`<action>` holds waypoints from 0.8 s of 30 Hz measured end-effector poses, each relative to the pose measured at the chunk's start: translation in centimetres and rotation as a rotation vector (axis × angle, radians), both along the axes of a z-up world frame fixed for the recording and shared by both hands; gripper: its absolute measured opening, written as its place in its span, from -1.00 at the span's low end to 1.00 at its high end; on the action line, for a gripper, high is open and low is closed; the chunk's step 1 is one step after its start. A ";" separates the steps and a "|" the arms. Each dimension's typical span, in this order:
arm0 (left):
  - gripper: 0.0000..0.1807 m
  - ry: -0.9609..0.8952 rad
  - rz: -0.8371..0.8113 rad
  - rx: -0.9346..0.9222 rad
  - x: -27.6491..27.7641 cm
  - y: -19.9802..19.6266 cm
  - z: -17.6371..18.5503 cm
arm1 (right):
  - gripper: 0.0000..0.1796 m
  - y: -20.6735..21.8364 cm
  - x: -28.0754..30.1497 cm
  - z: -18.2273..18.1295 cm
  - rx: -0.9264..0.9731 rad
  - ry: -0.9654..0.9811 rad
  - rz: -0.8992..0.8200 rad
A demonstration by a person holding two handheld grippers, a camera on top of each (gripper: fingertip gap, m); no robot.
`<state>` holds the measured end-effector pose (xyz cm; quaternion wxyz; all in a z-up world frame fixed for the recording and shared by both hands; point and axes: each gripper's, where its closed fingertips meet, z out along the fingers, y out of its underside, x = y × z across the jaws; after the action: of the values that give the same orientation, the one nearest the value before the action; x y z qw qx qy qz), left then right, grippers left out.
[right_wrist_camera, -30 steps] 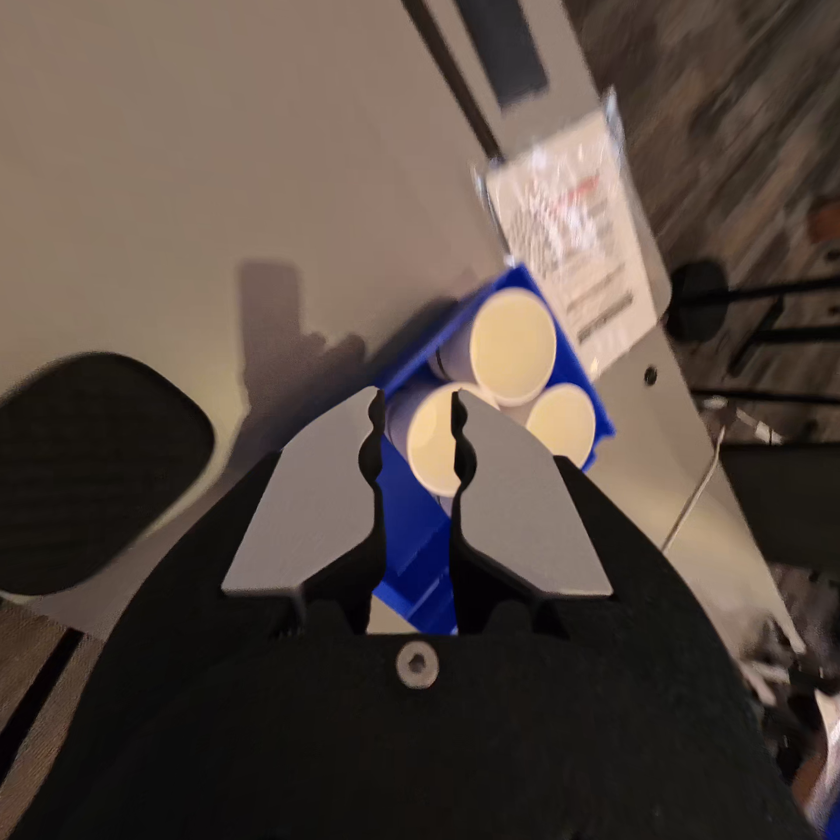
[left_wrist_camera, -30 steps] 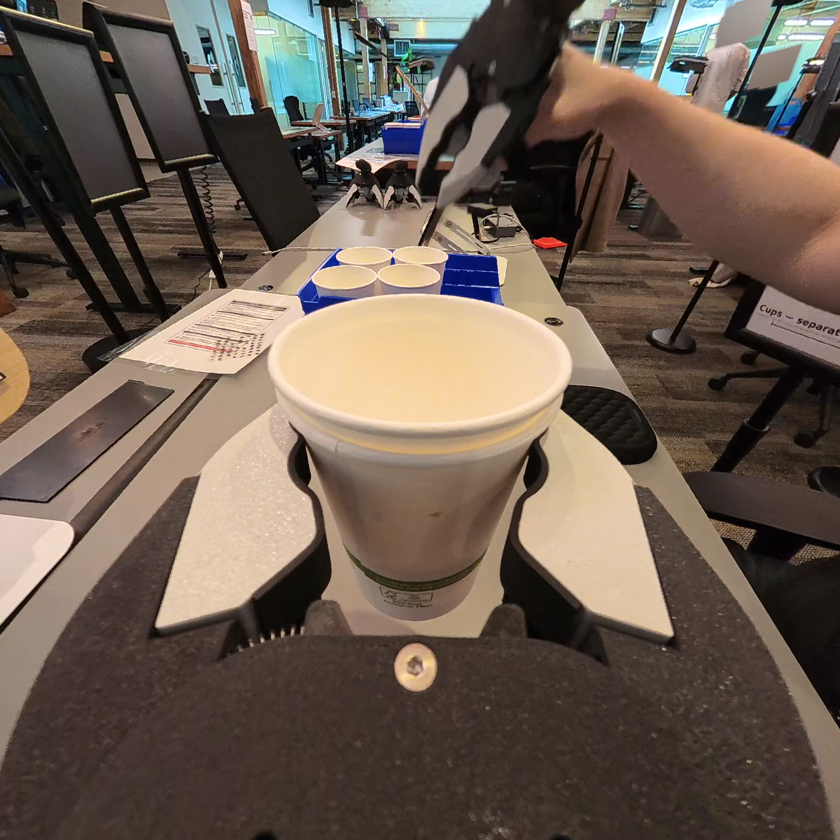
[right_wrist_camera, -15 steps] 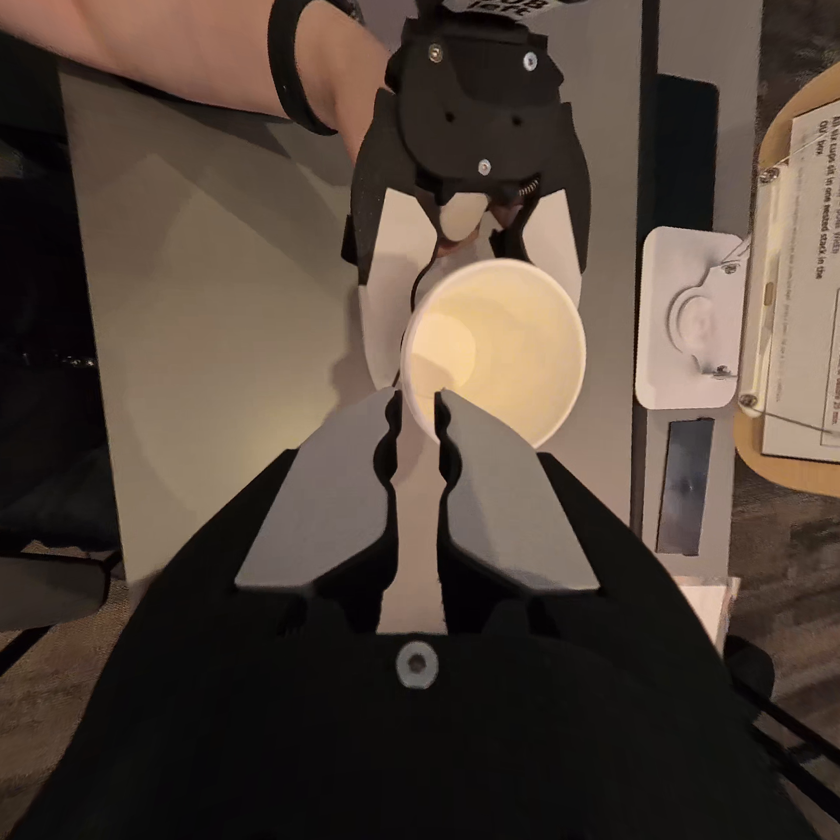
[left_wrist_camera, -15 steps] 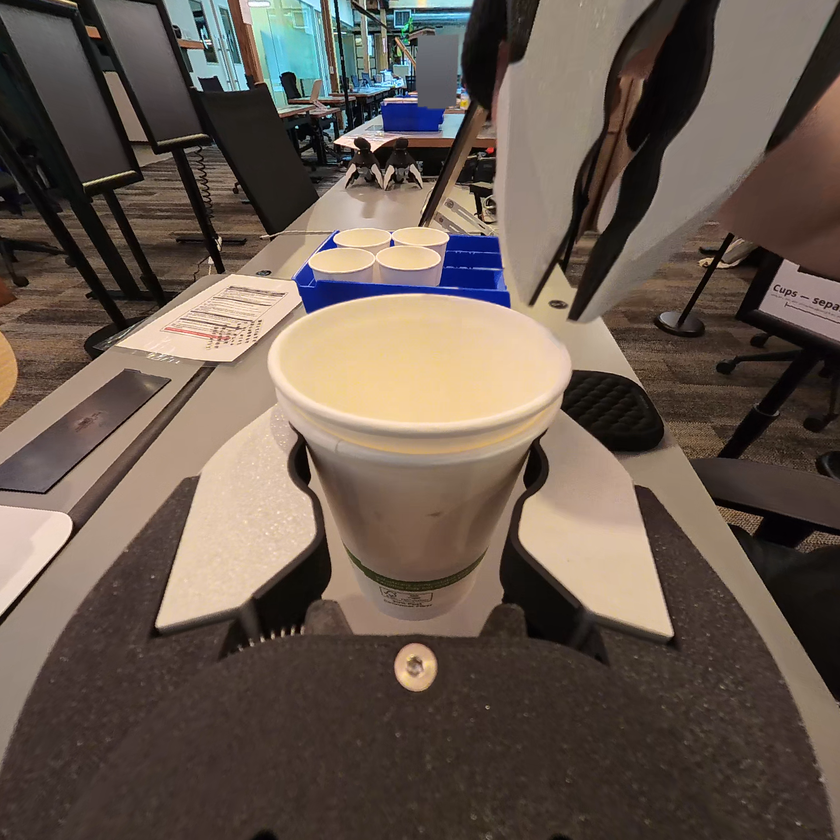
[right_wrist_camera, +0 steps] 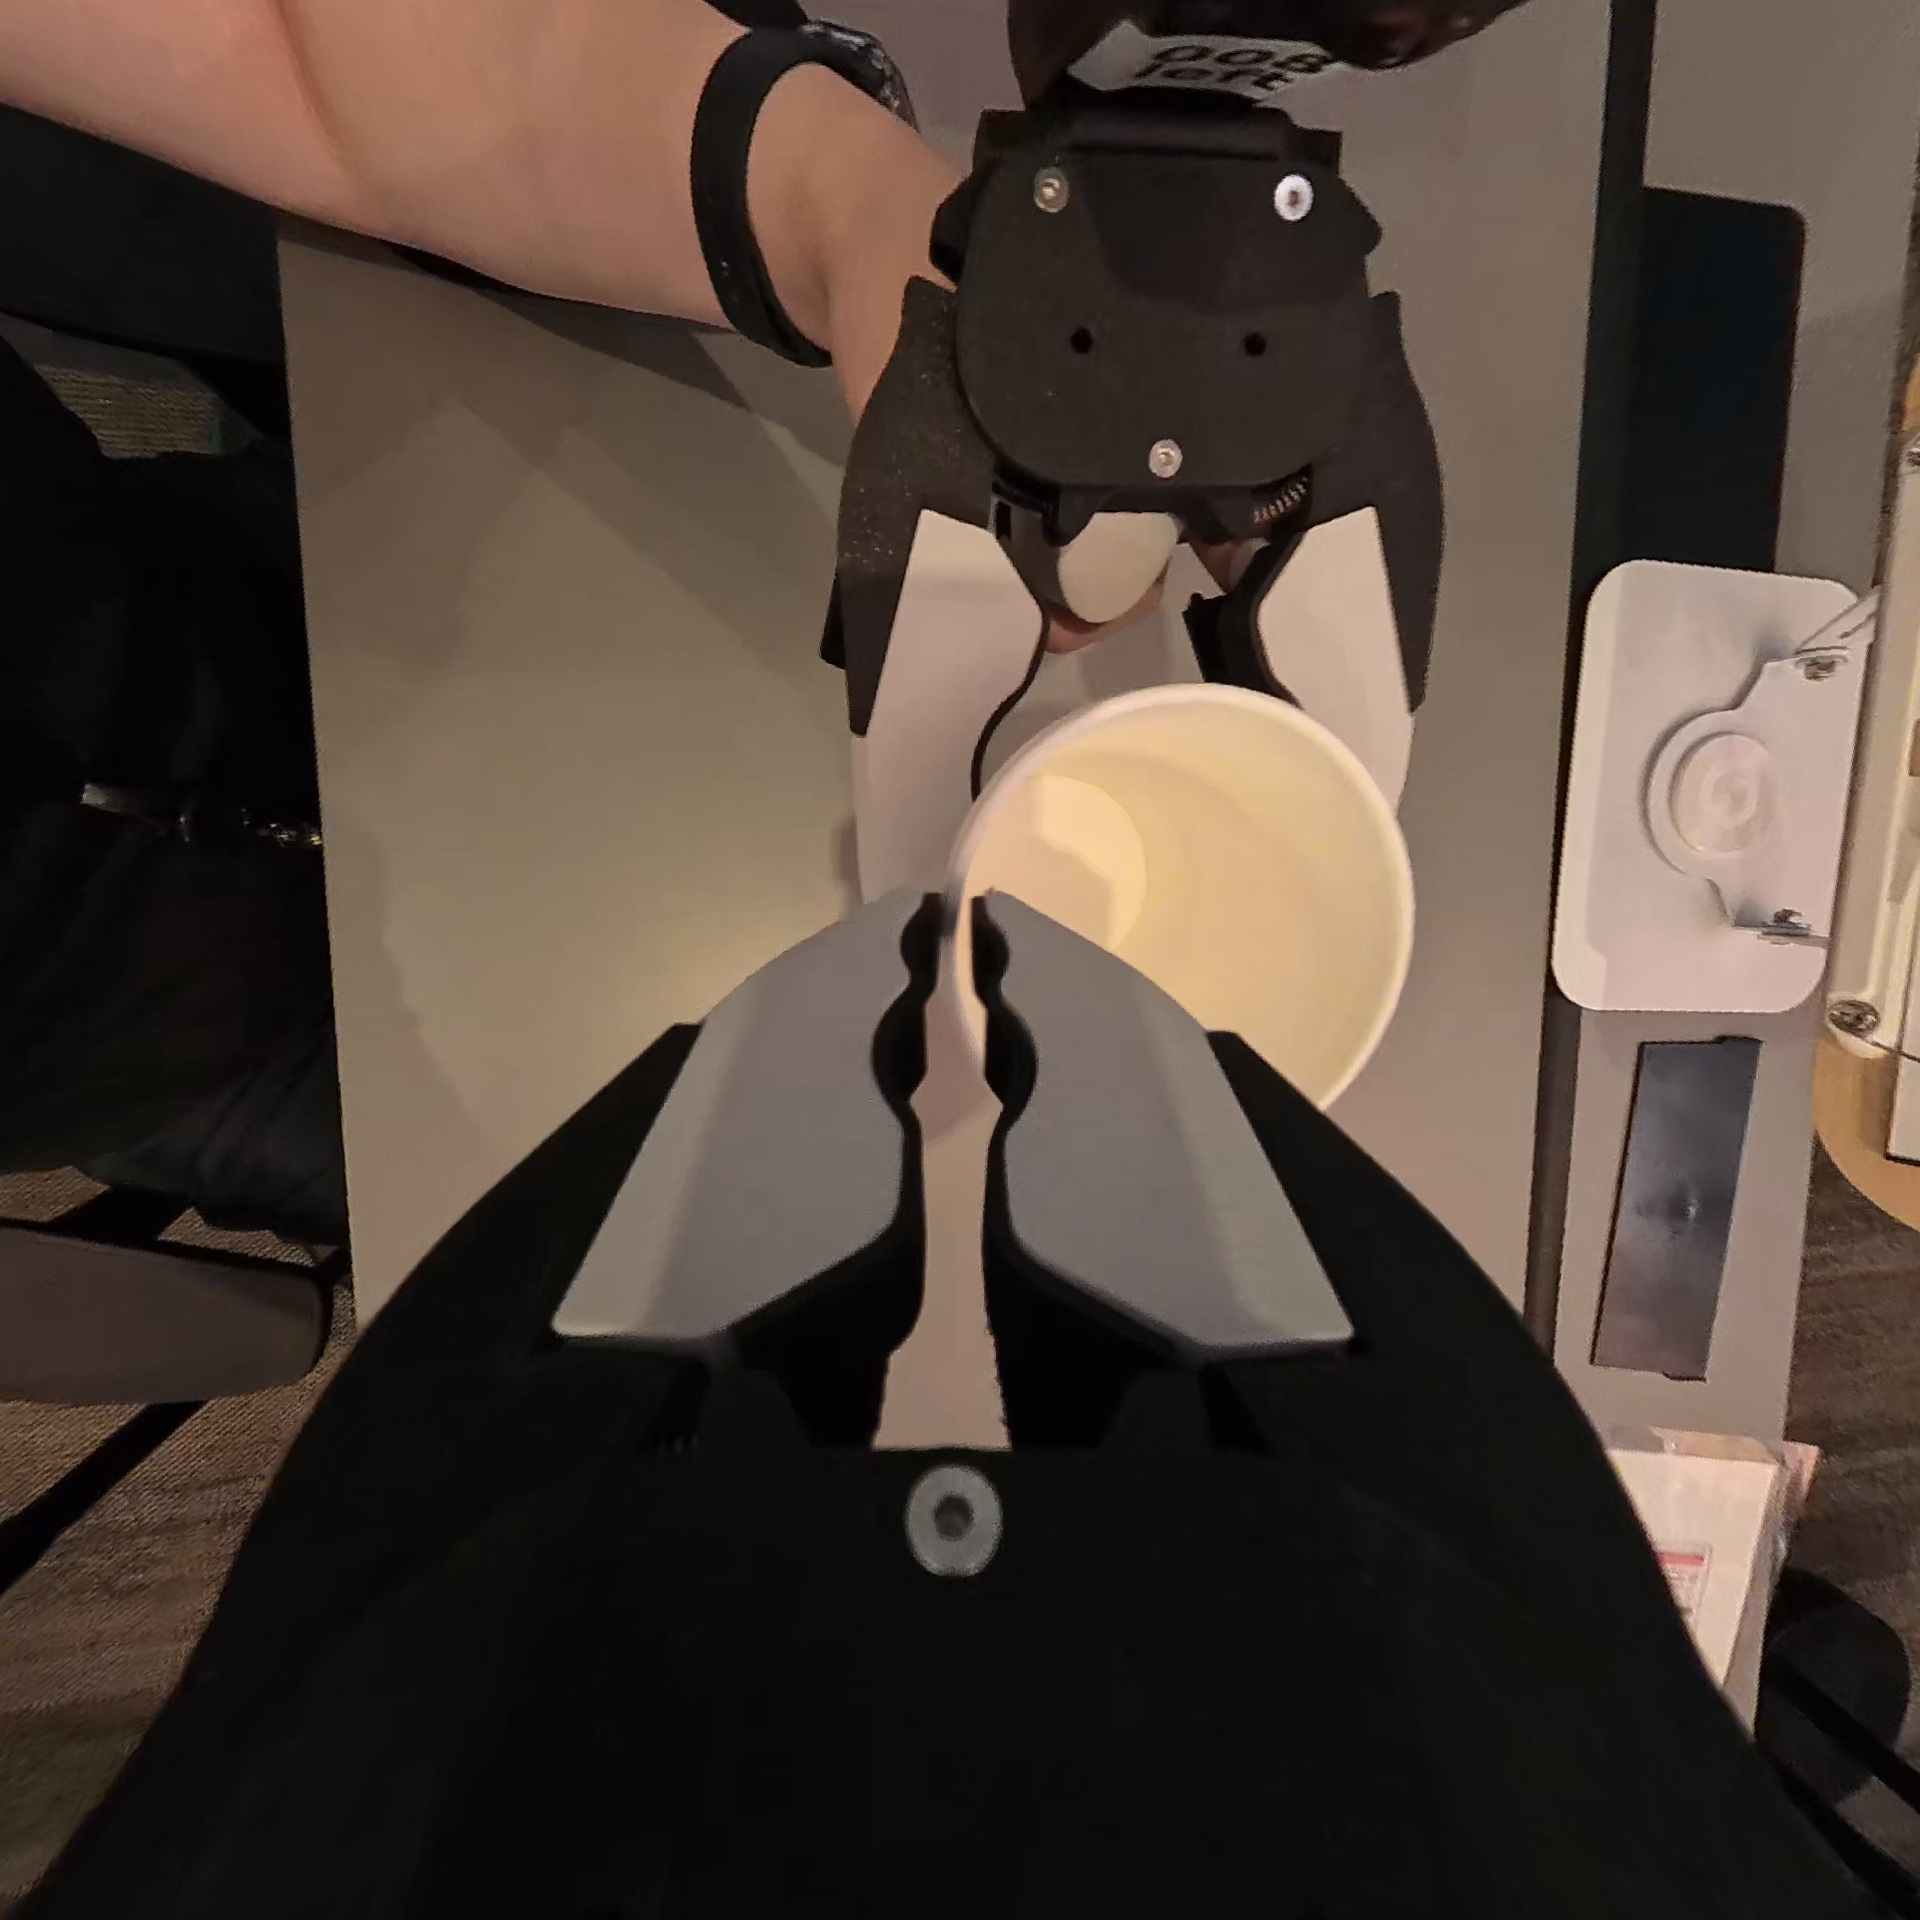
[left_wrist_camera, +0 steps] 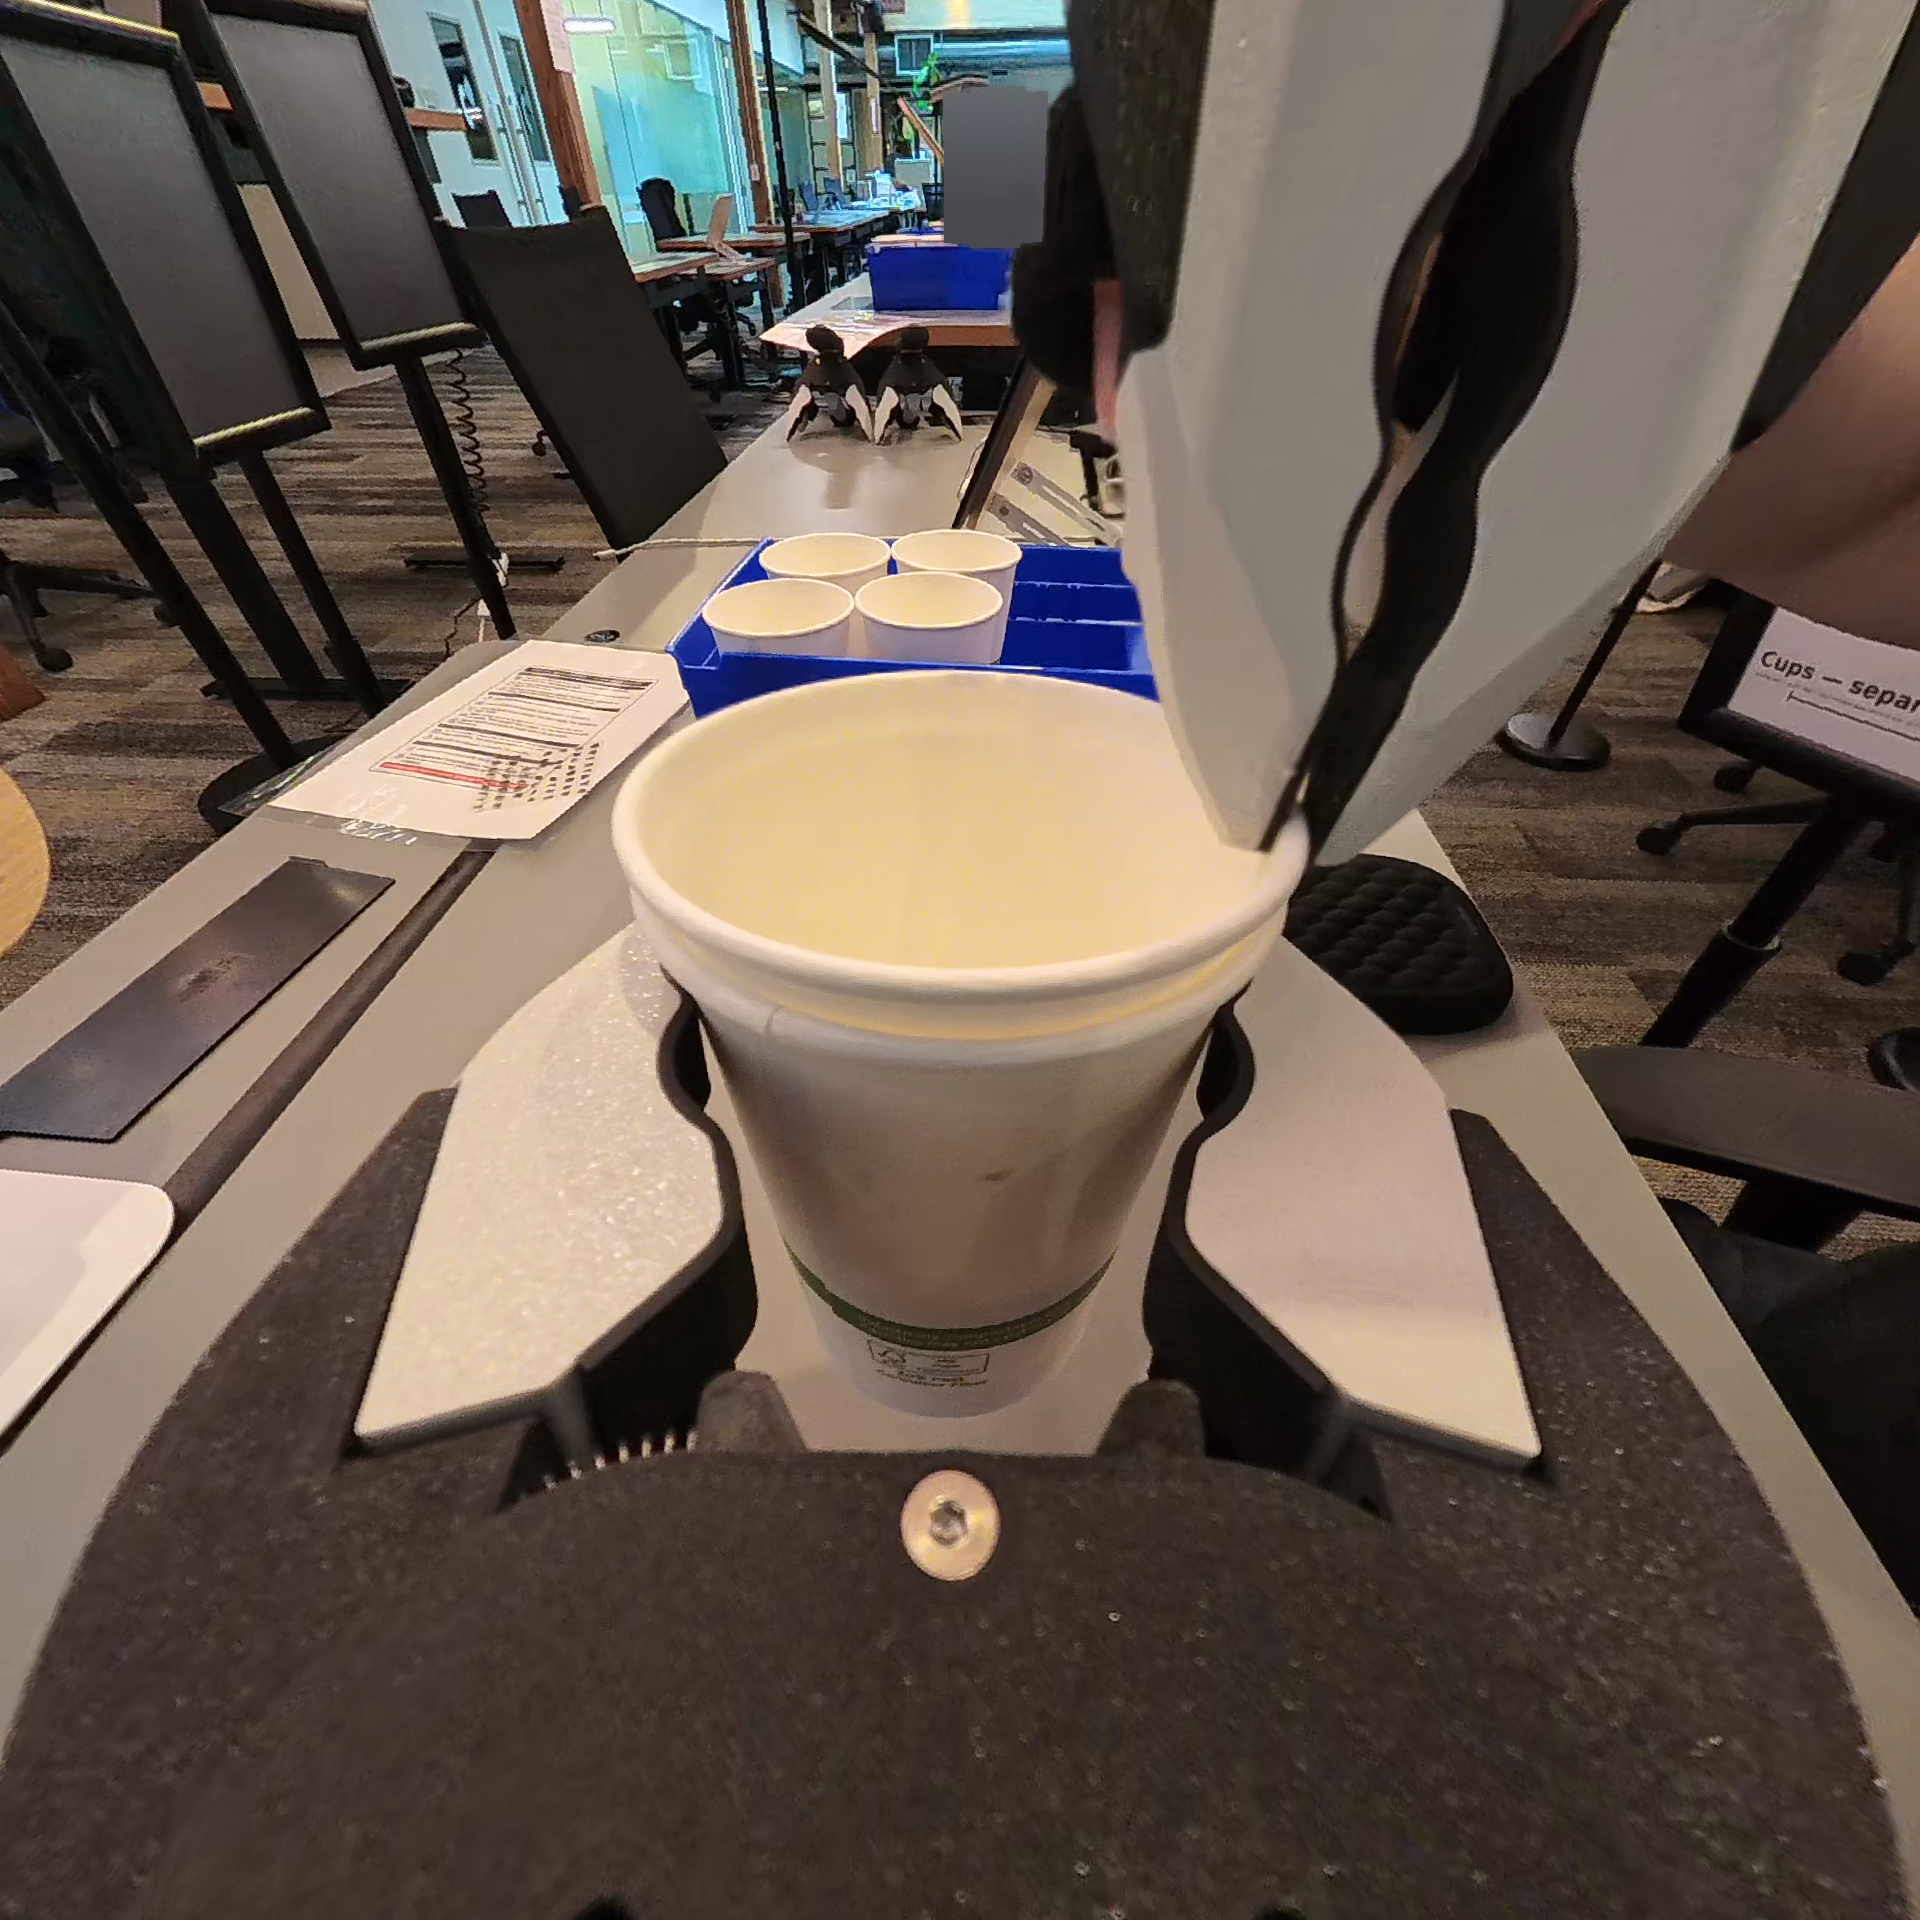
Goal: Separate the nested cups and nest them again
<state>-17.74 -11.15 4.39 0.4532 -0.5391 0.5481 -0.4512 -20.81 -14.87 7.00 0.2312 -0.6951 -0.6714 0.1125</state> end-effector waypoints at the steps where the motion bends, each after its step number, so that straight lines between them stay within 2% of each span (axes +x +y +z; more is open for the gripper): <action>1: 0.03 0.002 -0.001 0.004 0.0 0.0 0.0 | -0.96 -0.1 0.0 0.0 -0.003 0.000 0.004; 24: 0.03 -0.020 0.010 0.012 -0.4 0.0 0.9 | -0.97 0.0 -0.3 0.8 0.059 -0.047 -0.005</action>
<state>-18.12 -11.14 5.27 0.4640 -0.5346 0.5438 -0.4509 -21.07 -14.90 7.79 0.2359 -0.6921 -0.6779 0.0755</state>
